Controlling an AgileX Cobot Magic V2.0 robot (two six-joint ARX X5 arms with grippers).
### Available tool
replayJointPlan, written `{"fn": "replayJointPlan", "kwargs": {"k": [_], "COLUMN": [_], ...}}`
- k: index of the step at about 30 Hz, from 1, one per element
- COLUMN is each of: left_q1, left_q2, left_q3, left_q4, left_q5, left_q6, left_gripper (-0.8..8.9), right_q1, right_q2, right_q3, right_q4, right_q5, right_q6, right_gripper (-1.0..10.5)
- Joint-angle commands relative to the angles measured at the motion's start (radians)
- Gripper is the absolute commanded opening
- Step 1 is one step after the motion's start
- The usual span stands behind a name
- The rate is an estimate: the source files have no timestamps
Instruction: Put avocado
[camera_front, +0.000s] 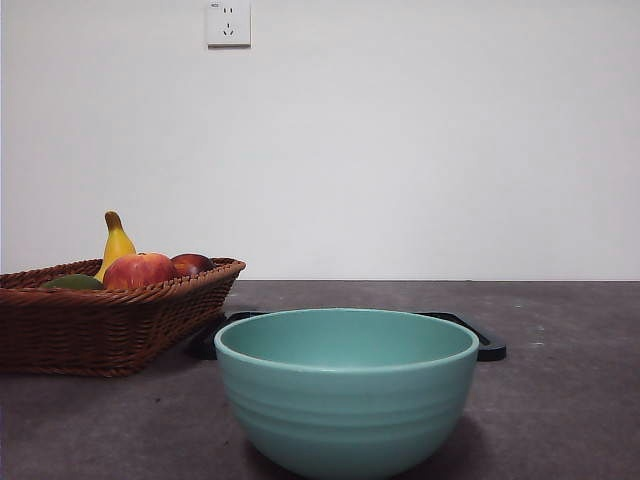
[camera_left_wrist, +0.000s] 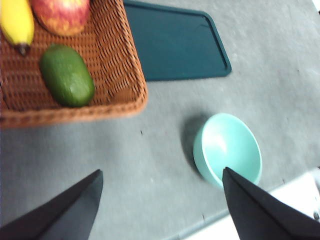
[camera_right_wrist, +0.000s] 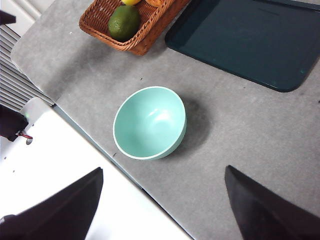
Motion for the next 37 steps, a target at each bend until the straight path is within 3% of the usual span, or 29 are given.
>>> {"fn": "replayJointPlan", "kwargs": {"k": [1, 4, 13, 23, 37], "left_q1": [-0.002, -0.005, -0.082, -0.192, -0.224], "left_q2": [0.044, 0.104, 0.388, 0.733, 0.994], "left_q3": [0.021, 0.03, 0.142, 0.278, 0.295], "left_q4": [0.06, 0.112, 0.234, 0.24, 0.323], "left_q5": [-0.003, -0.015, -0.26, -0.484, -0.557], "left_q6": [-0.013, -0.013, -0.009, -0.005, -0.013], "left_gripper": [3.88, 3.88, 3.83, 3.82, 3.82], "right_q1": [0.004, 0.004, 0.004, 0.004, 0.004], "right_q2": [0.007, 0.007, 0.007, 0.007, 0.007], "right_q3": [0.016, 0.016, 0.016, 0.016, 0.016], "right_q4": [0.011, 0.011, 0.011, 0.011, 0.01], "right_q5": [0.0, 0.0, 0.0, 0.0, 0.0], "right_q6": [-0.004, -0.004, -0.004, -0.001, -0.001], "right_gripper": [3.9, 3.9, 3.9, 3.9, 3.9]}}
